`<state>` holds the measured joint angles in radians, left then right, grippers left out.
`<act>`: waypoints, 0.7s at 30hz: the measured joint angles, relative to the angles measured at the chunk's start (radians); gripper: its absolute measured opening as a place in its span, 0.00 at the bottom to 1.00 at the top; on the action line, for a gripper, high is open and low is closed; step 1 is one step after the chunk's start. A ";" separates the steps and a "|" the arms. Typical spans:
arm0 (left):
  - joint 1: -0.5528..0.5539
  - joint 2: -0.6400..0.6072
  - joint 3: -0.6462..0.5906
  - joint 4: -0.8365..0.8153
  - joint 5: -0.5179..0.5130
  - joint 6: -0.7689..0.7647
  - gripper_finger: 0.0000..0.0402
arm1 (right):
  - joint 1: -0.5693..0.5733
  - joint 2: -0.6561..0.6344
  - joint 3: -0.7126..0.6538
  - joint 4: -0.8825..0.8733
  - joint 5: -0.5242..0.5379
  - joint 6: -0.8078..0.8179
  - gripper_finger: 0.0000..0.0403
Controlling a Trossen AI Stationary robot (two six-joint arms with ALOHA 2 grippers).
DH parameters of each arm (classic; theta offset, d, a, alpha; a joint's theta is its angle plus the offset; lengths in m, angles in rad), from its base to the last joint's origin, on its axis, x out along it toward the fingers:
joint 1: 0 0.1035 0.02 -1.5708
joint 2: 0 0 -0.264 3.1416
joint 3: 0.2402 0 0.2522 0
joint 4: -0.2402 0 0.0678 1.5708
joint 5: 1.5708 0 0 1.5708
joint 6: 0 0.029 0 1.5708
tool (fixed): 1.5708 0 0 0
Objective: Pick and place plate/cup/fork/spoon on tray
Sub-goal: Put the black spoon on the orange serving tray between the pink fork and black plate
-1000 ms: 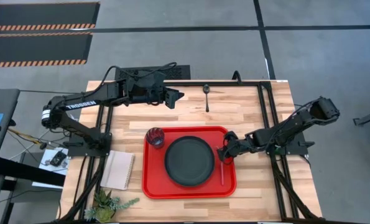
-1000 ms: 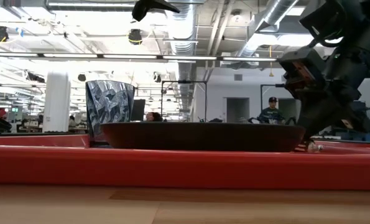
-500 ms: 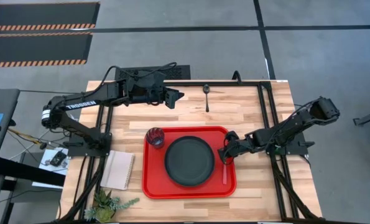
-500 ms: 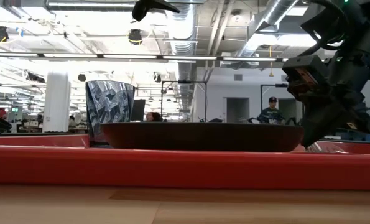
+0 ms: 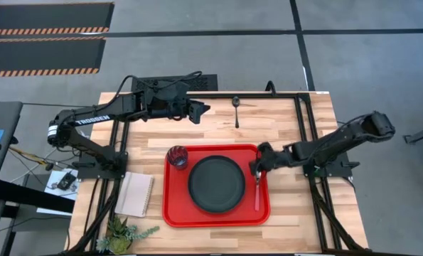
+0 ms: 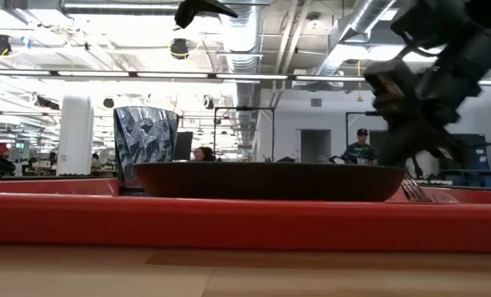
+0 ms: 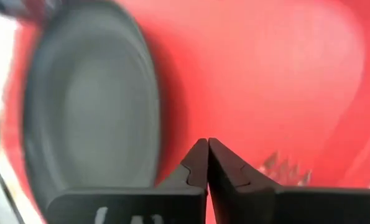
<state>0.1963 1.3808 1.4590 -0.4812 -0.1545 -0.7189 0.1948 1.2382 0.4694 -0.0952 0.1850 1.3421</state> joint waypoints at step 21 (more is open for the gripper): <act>0.172 0.128 -0.011 -0.014 0.103 0.004 0.53 | -0.713 -0.104 0.001 0.055 -0.089 -0.637 0.35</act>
<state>0.3687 1.5092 1.4479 -0.4954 -0.0519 -0.7153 -0.5182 1.1341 0.4702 -0.0400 0.0956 0.7055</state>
